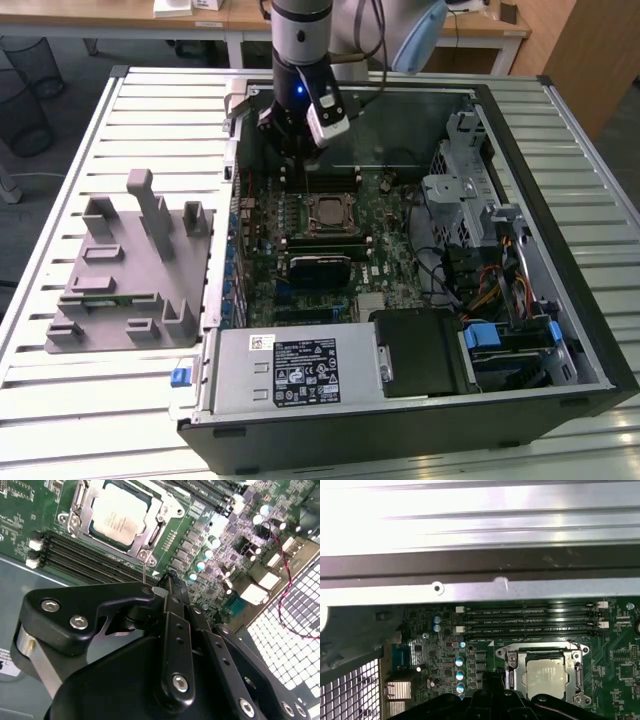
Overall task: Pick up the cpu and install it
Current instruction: 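Install the first cpu locking lever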
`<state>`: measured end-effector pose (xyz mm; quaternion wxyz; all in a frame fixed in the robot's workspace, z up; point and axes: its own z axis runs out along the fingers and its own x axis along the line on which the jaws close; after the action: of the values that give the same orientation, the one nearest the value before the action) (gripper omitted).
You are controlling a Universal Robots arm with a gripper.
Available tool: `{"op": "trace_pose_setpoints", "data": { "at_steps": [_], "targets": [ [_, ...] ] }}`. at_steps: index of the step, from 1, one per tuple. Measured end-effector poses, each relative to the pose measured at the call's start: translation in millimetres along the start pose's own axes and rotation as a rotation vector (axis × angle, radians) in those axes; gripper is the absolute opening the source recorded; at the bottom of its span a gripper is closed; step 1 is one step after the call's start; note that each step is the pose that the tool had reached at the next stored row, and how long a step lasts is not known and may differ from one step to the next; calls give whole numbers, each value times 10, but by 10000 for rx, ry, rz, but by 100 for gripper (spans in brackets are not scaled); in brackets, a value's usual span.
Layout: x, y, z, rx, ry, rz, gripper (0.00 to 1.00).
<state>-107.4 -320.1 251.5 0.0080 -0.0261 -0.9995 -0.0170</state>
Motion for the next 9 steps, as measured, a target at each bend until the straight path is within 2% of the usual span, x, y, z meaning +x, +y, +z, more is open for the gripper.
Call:
{"op": "trace_pose_setpoints", "data": {
  "at_steps": [9],
  "targets": [
    [5, 110, 4, 2, 2, -43, 11]
  ]
}}
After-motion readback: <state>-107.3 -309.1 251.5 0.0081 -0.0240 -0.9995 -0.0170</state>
